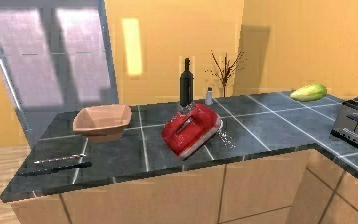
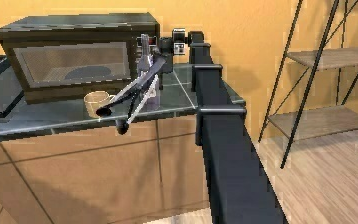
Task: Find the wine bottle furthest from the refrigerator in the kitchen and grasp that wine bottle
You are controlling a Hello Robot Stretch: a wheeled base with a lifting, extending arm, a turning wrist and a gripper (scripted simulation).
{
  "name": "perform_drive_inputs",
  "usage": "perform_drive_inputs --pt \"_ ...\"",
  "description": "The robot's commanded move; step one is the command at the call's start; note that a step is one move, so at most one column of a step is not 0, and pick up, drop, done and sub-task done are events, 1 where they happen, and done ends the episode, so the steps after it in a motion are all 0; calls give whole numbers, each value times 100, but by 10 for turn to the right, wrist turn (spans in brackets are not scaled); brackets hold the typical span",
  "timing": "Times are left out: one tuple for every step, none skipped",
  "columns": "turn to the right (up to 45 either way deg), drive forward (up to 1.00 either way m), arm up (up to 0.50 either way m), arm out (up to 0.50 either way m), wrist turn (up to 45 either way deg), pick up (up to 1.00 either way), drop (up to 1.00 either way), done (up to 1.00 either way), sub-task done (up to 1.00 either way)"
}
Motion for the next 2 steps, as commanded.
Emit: perform_drive_inputs --pt "0 0 0 0 450 0 0 0 0" --pt "0 0 0 0 450 0 0 0 0"
